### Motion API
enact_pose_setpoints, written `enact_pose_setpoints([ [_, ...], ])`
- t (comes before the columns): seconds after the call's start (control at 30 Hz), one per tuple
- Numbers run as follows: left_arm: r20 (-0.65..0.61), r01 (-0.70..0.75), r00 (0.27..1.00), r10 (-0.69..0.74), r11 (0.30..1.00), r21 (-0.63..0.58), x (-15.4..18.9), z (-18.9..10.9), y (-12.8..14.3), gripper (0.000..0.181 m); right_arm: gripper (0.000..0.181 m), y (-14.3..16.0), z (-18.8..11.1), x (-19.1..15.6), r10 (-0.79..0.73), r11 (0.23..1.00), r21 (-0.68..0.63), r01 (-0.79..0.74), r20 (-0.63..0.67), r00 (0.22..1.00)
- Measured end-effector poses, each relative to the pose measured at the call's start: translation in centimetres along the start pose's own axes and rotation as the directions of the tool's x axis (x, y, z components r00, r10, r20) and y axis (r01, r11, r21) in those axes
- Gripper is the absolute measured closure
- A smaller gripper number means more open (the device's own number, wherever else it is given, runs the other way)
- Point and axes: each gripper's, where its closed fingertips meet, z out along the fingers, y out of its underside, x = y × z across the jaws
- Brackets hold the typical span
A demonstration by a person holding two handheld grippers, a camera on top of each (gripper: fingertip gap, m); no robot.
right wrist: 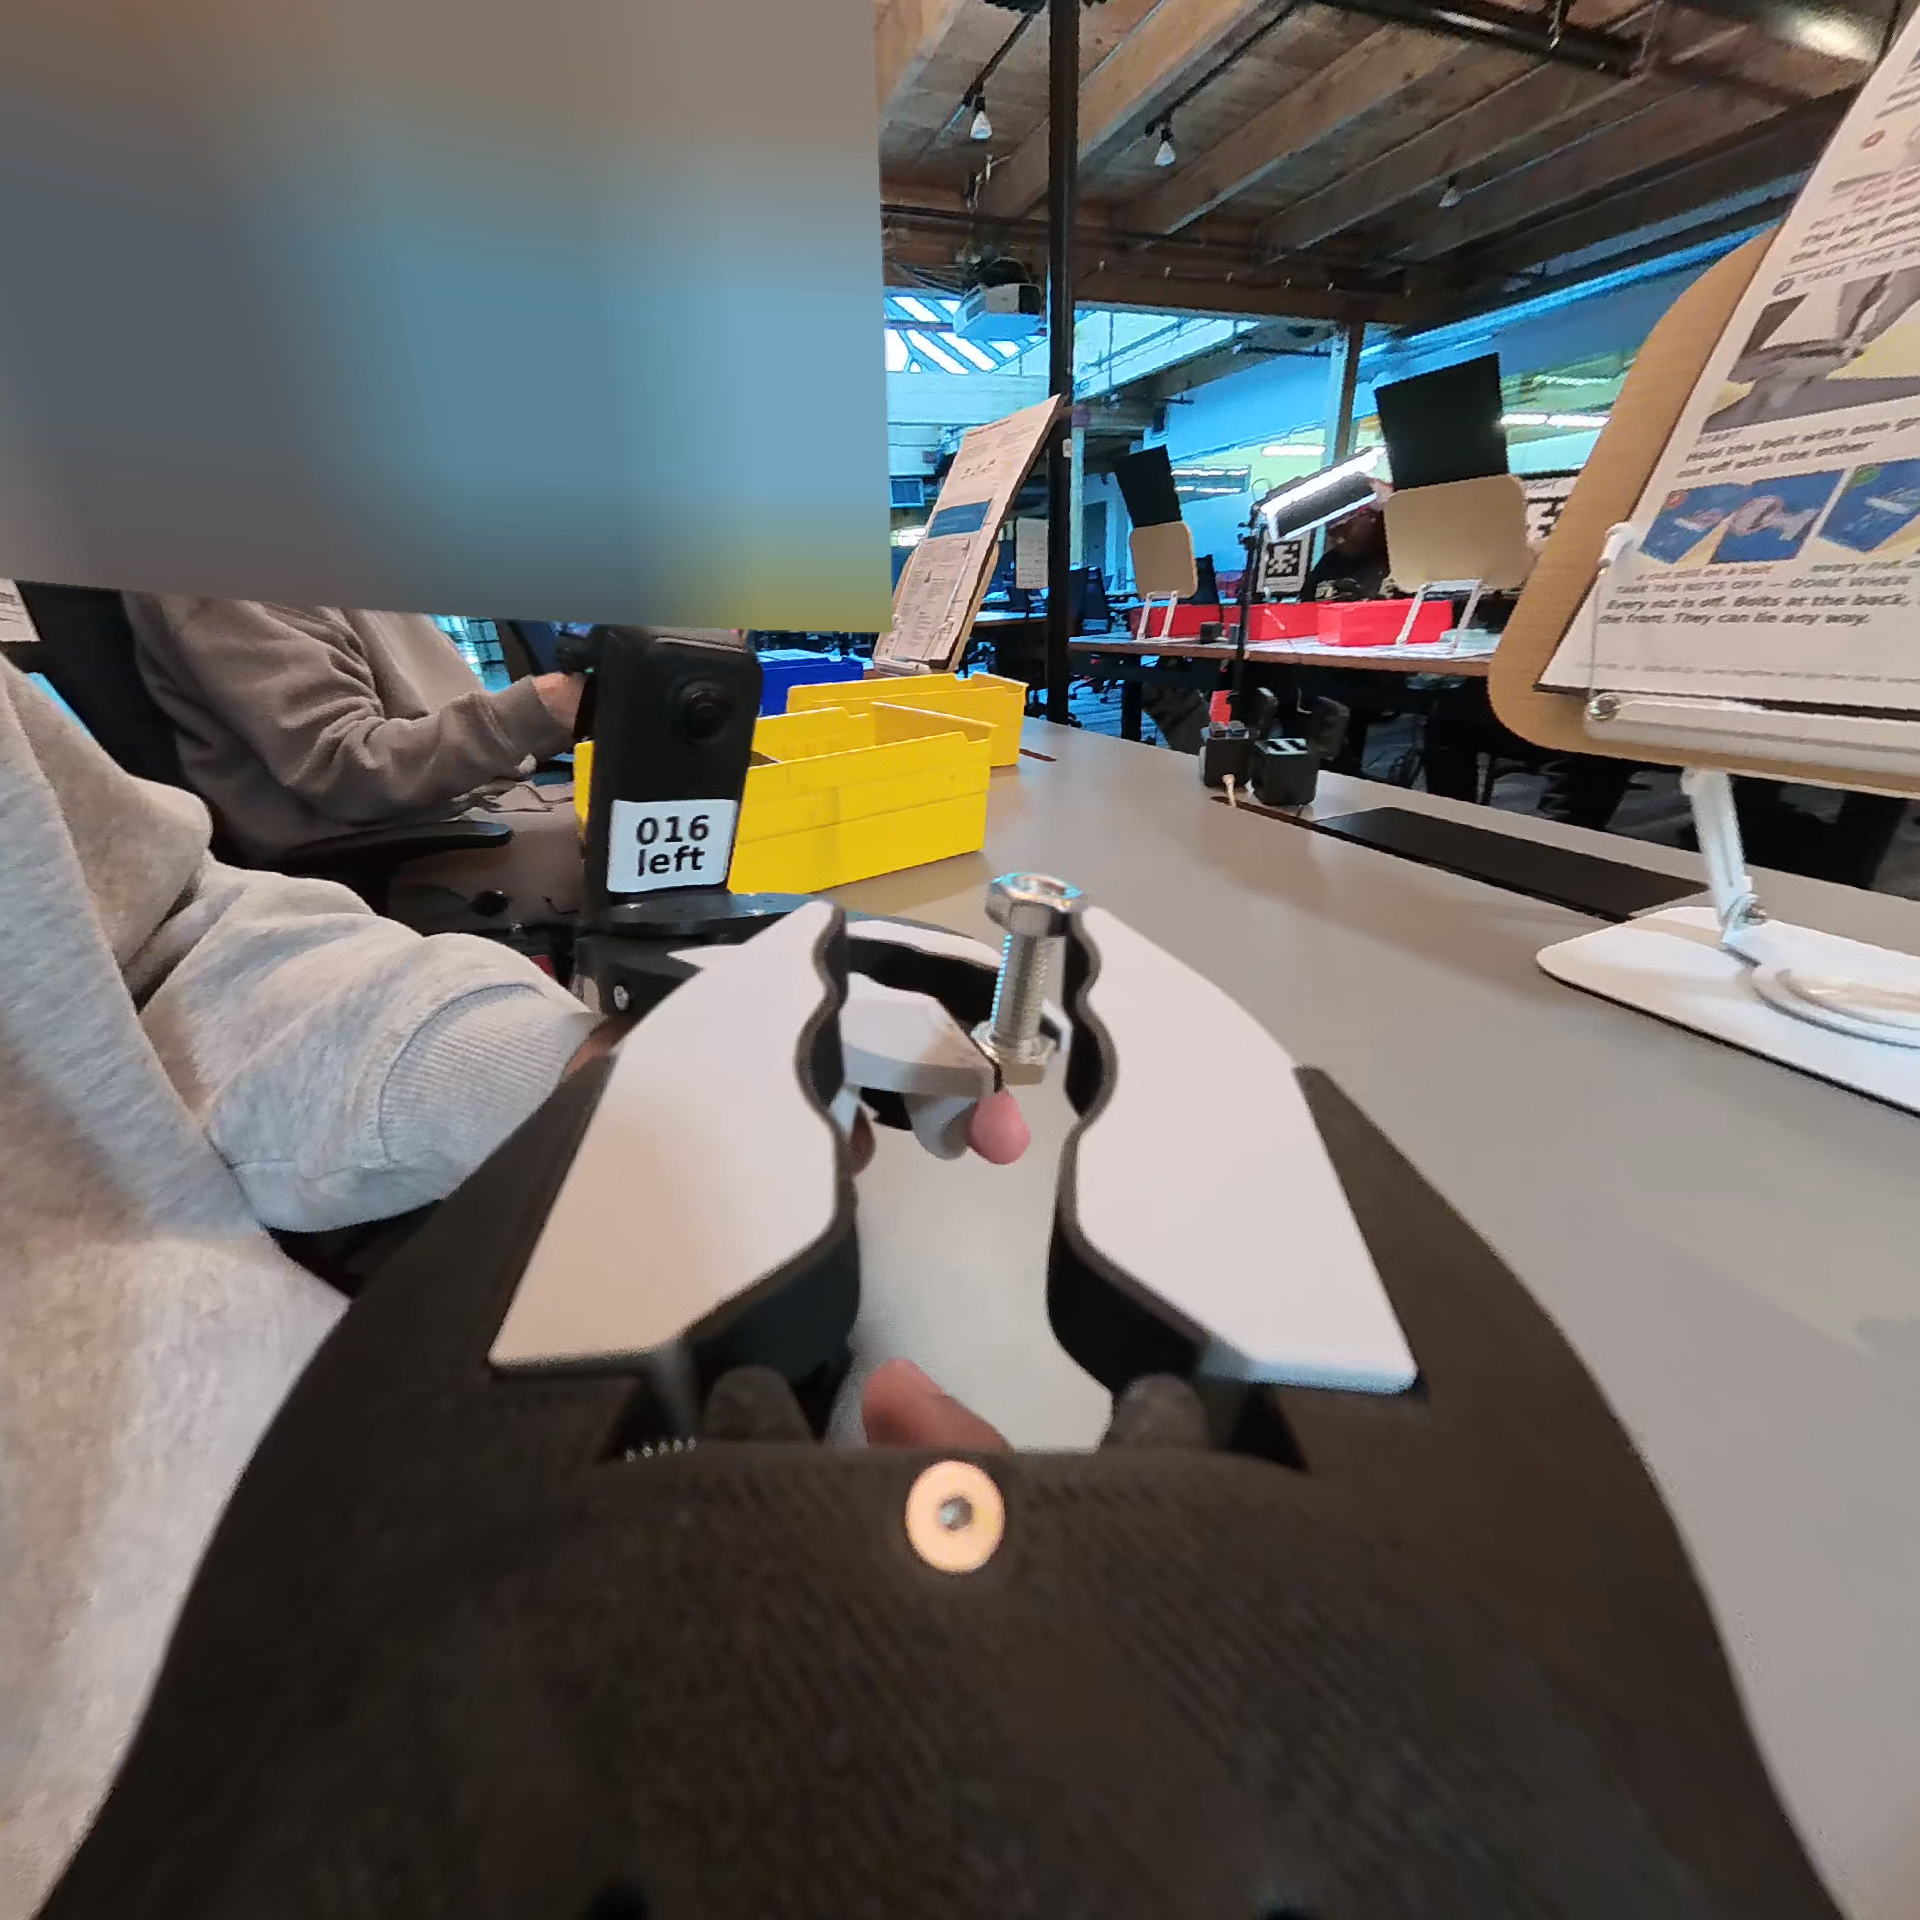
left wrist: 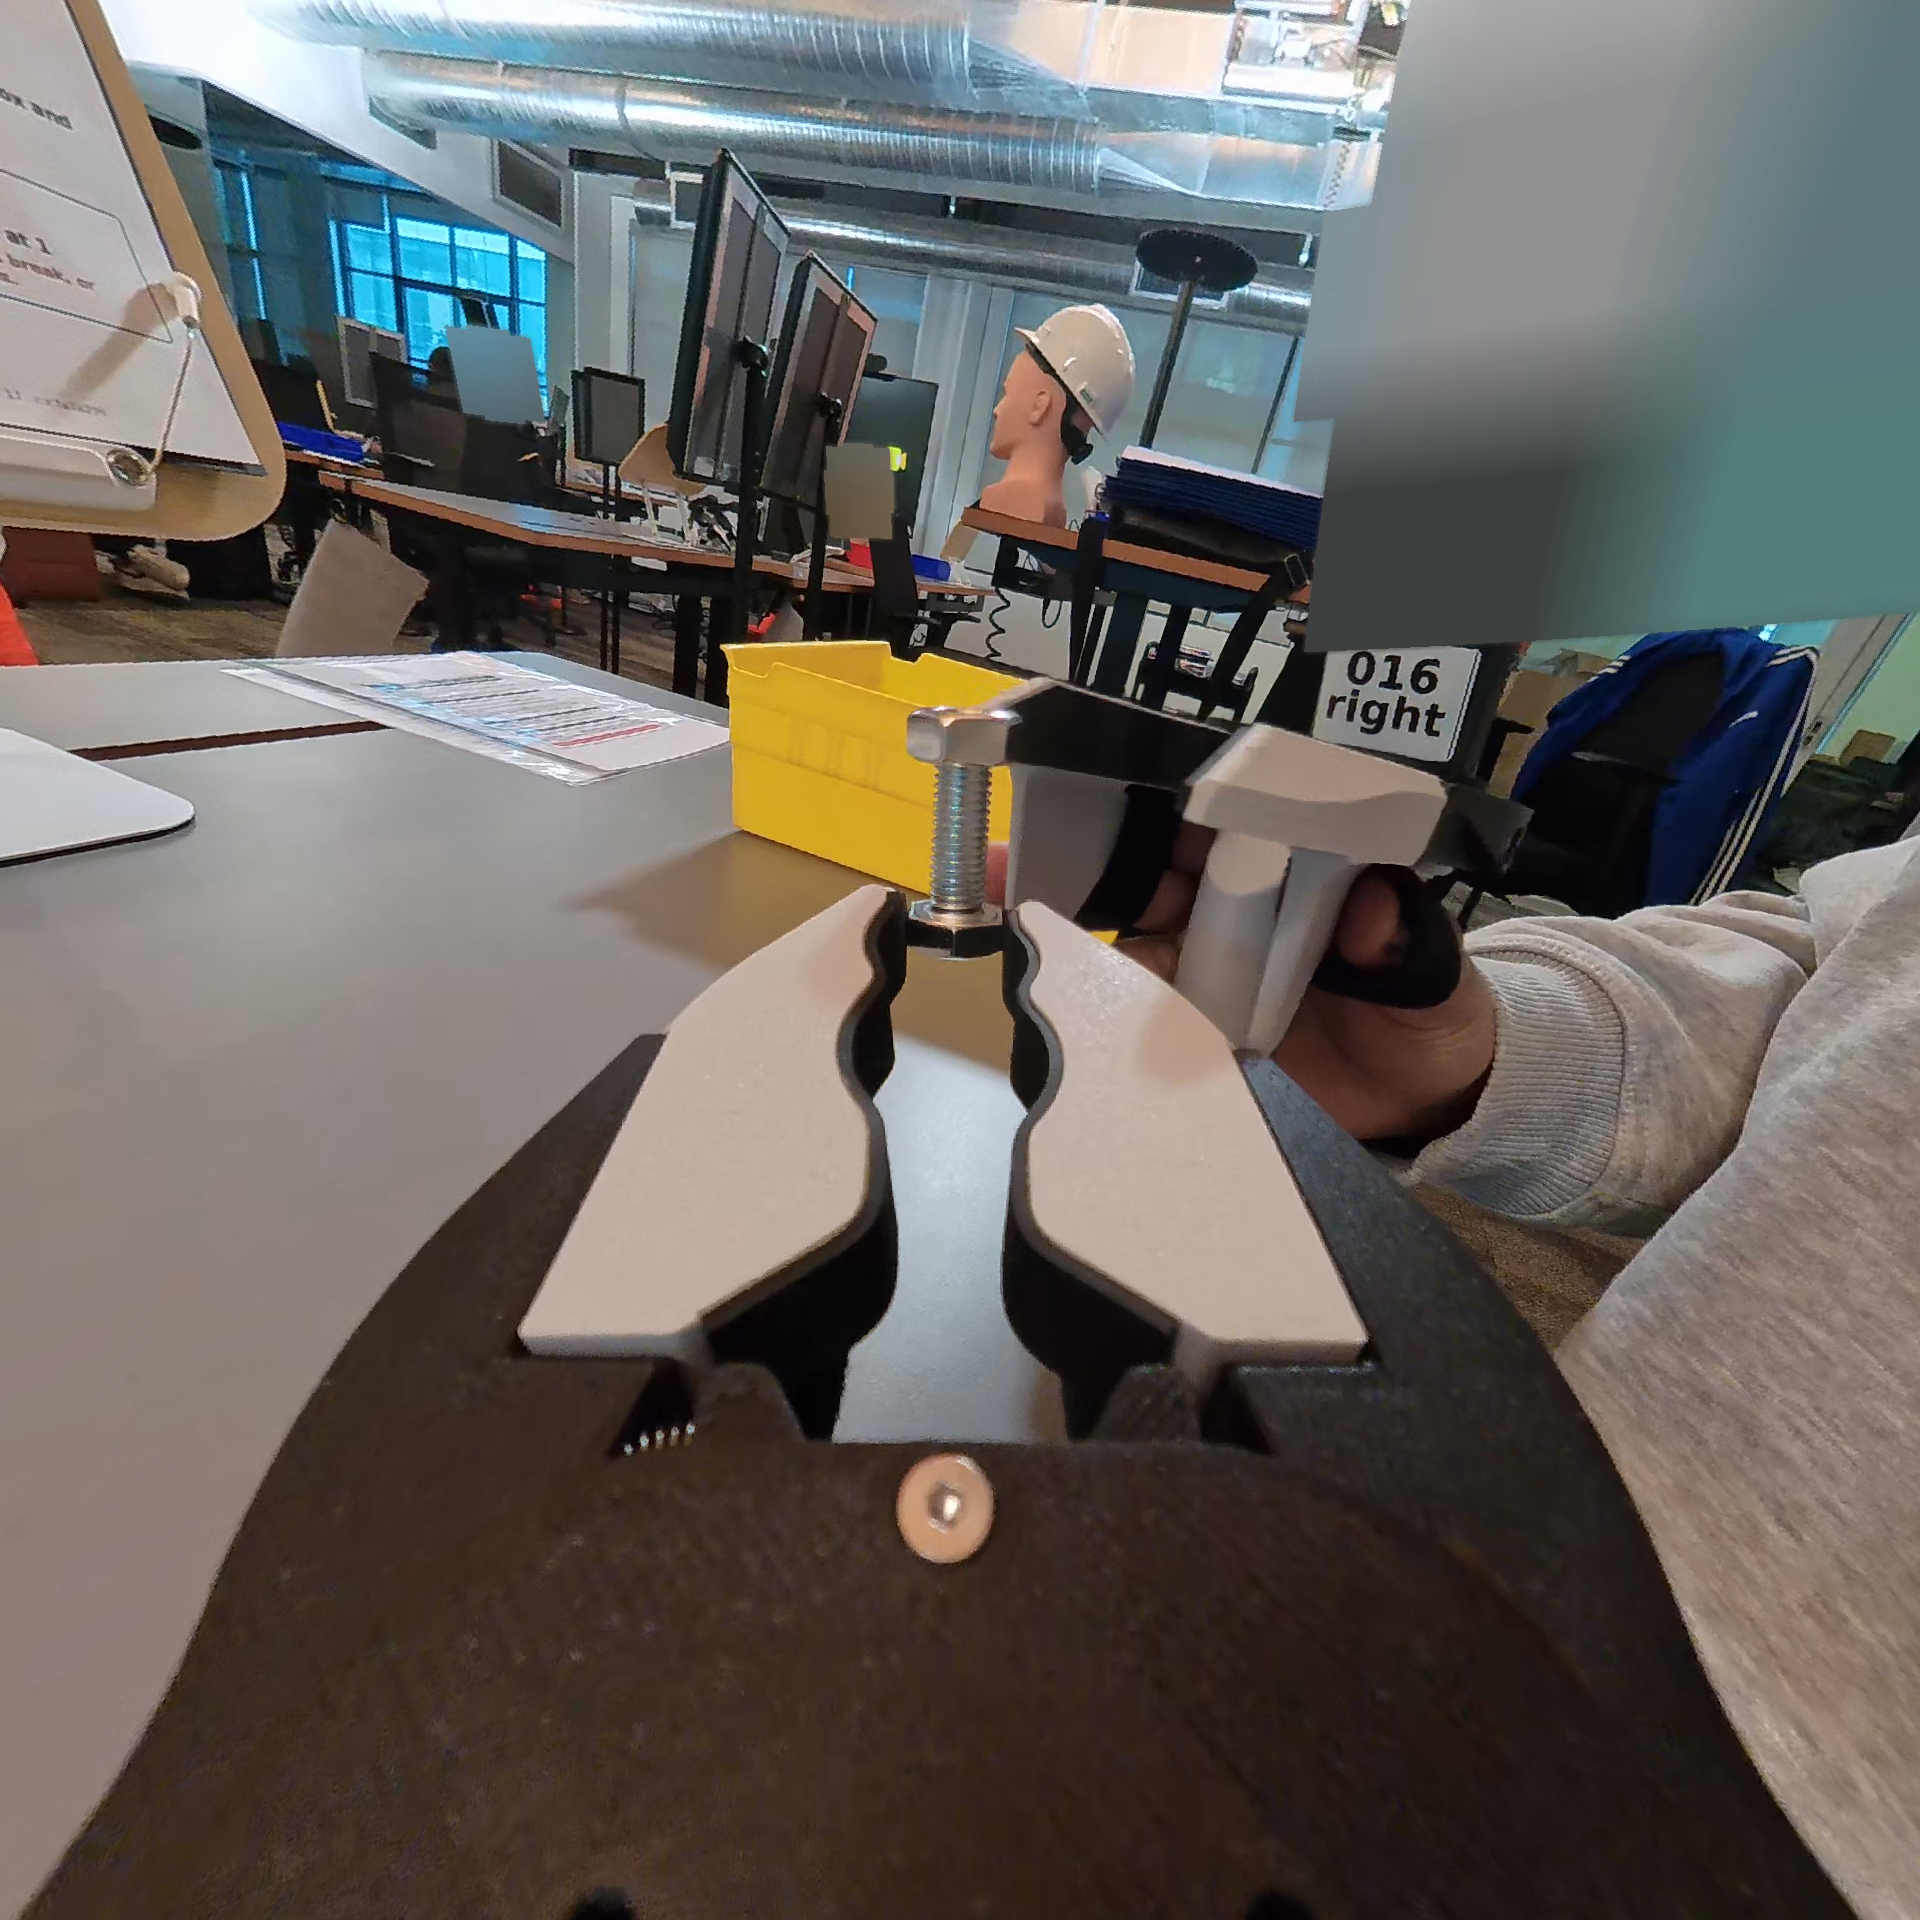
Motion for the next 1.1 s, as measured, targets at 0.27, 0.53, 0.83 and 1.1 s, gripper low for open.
enact_pose_setpoints([
  [0.27,0.0,0.0,1.0,0.0,1.0,0.001,0.0,0.0,0.0,0.163,0.136,-0.5,-0.2,0.4,-0.018,0.999,0.031,0.019,-0.027,0.999],
  [0.53,0.003,0.006,1.0,-0.006,1.0,0.004,-0.1,0.0,-0.1,0.163,0.153,-0.4,-0.3,-0.2,-0.018,1.0,0.008,0.018,0.003,1.0],
  [0.83,0.002,0.009,1.0,-0.009,1.0,0.004,-0.1,0.0,-0.1,0.163,0.153,-0.3,-0.1,-0.8,-0.007,1.0,0.004,0.007,0.042,0.999],
  [1.1,-0.001,0.003,1.0,-0.003,1.0,0.0,0.0,0.1,0.0,0.163,0.132,-0.5,0.0,-0.2,-0.027,0.999,0.029,0.027,-0.001,1.0],
])
